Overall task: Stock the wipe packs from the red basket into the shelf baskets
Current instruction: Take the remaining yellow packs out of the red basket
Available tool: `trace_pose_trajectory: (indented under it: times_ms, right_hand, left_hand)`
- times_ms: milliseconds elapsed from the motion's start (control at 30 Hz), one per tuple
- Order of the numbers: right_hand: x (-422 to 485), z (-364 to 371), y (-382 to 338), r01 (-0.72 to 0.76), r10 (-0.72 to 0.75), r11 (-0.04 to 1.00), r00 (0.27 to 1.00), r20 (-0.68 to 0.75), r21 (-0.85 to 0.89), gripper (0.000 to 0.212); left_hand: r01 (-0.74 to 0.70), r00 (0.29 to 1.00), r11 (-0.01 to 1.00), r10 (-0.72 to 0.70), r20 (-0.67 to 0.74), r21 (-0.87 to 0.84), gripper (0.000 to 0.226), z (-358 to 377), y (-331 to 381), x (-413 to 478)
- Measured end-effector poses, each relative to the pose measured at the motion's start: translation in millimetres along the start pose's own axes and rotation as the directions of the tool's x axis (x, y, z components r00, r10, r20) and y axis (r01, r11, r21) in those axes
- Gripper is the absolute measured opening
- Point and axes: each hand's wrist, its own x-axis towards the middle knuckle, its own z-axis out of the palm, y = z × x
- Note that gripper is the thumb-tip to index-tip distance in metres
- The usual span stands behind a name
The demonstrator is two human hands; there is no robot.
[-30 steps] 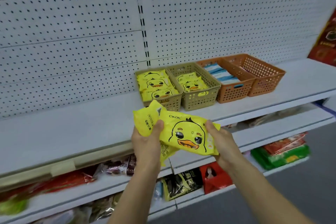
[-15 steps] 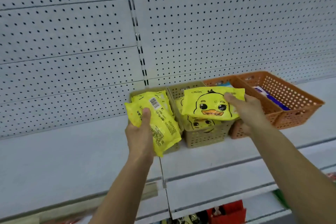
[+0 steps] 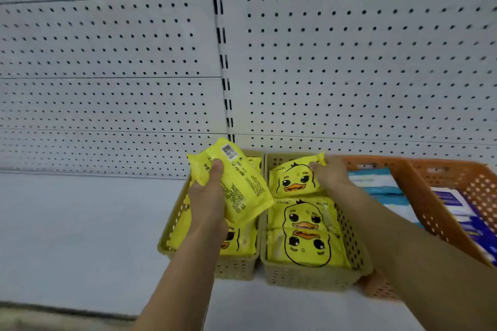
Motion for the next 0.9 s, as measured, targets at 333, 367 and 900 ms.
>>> trace_pose_trajectory:
  times_ms: [333, 367, 900]
  right_hand:
    - [3, 12, 28, 0.573, -0.256, 0.485, 0.816, 0.518, -0.661, 0.025]
    - [3, 8, 27, 0.576, -0.196, 0.516, 0.8, 0.568, -0.634, 0.029]
    - [-71, -32, -35, 0.266, -0.29, 0.898, 0.957, 0.016, 0.351, 0.064]
  left_hand:
    - [0.083, 0.996, 0.993, -0.084, -0.011, -0.082, 0.041, 36, -19, 13]
    - [0.082, 0.997, 0.993, -0.081, 0.011, -0.083, 0.038, 40, -19, 13]
    - [-0.377, 0.919, 0.893, 0.327, 0.221, 0.245, 0.044, 58, -19, 29]
